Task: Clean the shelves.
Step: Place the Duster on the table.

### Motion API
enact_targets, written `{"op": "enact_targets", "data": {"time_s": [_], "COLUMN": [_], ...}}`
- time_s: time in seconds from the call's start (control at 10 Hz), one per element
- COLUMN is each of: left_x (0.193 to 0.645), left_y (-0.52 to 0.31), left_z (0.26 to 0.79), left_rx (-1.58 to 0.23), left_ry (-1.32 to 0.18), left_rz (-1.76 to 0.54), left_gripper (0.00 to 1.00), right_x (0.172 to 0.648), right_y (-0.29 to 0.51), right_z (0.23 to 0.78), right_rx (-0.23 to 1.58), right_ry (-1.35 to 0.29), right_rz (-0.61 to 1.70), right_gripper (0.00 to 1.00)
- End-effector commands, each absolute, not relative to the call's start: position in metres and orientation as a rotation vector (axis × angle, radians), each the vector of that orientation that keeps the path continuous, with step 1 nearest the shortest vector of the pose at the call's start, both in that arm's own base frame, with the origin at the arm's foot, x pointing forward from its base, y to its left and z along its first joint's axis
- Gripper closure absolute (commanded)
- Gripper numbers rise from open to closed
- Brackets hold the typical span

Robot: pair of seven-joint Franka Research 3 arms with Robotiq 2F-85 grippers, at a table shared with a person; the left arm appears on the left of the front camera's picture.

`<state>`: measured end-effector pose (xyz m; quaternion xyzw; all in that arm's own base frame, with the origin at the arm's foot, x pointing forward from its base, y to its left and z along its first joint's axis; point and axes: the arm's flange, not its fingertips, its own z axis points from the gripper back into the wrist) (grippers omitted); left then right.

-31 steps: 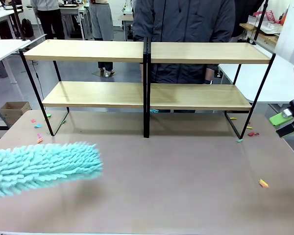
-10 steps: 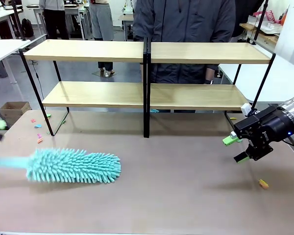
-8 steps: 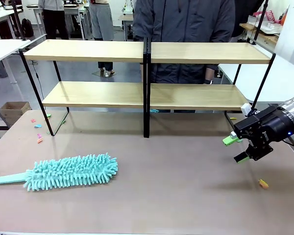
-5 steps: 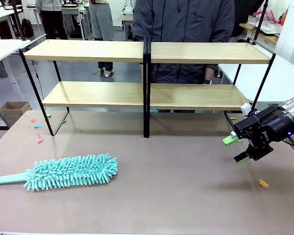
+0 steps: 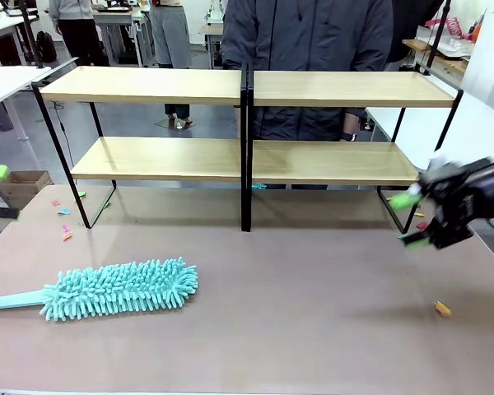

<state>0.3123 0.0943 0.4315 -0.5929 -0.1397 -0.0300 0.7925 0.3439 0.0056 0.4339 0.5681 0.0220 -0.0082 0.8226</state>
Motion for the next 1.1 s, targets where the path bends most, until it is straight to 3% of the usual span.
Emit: {"op": "enact_targets", "data": {"time_s": [0.0, 0.1, 1.0], "left_x": [0.289, 0.312, 0.312], "left_y": [0.073, 0.094, 0.094], "left_z": [0.417, 0.431, 0.431], "left_rx": [-1.309, -1.275, -1.275], "left_ry": [-0.296, -0.3, -0.3], "left_rz": [-0.078, -0.065, -0.065], "left_gripper": [0.0, 0.0, 0.0], "right_x": [0.328, 0.344, 0.344], "right_y": [-0.021, 0.006, 0.006], "right_z": [0.467, 0.434, 0.434], "right_rx": [1.405, 1.209, 1.209], "right_ry": [-0.003, 0.047, 0.047], "right_rz": [-0.219, -0.017, -0.017], "right_gripper": [0.0, 0.0, 0.0]}}
